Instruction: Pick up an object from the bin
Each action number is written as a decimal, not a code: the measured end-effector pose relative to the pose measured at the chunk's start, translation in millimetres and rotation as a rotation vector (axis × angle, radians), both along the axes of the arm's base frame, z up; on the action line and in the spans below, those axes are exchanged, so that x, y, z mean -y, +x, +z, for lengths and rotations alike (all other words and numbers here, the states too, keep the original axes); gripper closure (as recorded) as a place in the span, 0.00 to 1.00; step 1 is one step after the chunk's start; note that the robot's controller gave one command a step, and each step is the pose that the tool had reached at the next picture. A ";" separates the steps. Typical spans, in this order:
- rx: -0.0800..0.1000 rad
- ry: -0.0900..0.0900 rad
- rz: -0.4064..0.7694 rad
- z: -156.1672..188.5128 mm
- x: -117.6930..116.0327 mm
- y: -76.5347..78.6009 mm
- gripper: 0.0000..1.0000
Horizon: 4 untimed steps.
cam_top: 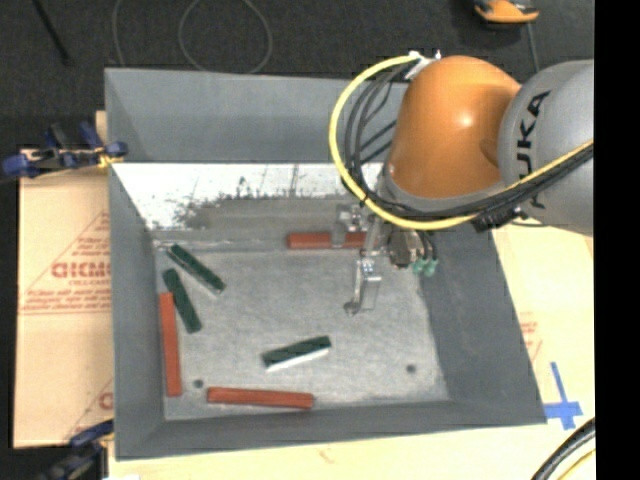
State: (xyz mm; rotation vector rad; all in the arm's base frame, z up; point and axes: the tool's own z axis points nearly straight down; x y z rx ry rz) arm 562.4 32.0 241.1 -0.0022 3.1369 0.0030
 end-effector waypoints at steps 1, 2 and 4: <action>-0.009 -0.001 0.049 -129.6 -32.0 -67.5 0.00; 0.000 -0.004 0.390 -171.8 -33.2 -36.0 0.00; 0.002 -0.004 0.663 -170.2 -49.3 -17.7 1.00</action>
Offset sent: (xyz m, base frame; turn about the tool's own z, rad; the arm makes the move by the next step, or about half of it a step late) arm -0.0661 0.0321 -0.1276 -0.0452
